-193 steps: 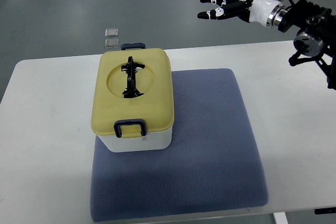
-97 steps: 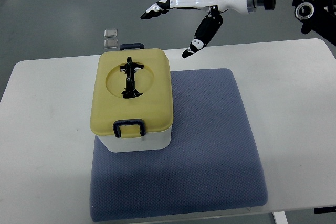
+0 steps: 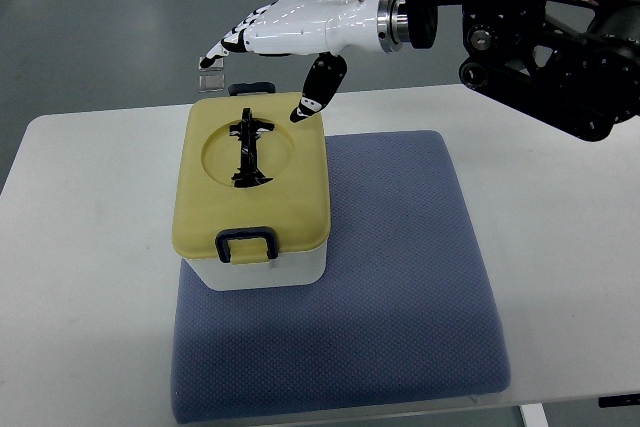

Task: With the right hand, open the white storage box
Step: 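Lower the right hand onto the black handle and close fingers around it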

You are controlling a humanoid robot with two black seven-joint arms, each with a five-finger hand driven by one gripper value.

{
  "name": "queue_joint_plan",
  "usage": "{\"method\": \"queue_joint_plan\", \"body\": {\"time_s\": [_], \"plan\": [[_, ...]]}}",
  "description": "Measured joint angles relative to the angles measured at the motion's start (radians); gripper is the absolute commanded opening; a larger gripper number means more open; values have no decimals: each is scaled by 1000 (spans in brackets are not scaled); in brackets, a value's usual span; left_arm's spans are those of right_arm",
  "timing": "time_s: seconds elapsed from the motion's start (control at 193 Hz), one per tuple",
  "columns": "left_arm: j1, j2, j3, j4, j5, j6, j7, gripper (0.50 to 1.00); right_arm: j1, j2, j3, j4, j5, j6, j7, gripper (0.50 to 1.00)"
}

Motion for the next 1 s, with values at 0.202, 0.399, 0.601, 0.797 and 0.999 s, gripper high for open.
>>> {"method": "queue_joint_plan", "body": {"time_s": [0.202,0.399,0.601,0.797,0.999], "plan": [[0,0,0,-5,0,0,0,1000,-18,25,-58,-43,2,-112,10,928],[0,0,-1,-5,0,0,0,1000,-58,37,-64,-48,3,-134,32,928],[0,0,0,-5,0,0,0,1000,-84,71,-66,-64,1,-185,33,913],[0,0,-1,-5,0,0,0,1000,-107,86,-68,-75,-1,-219,33,860],[2,0,-1,-5,0,0,0,1000,-113,102,-78,-77,-3,-228,33,768]]}}
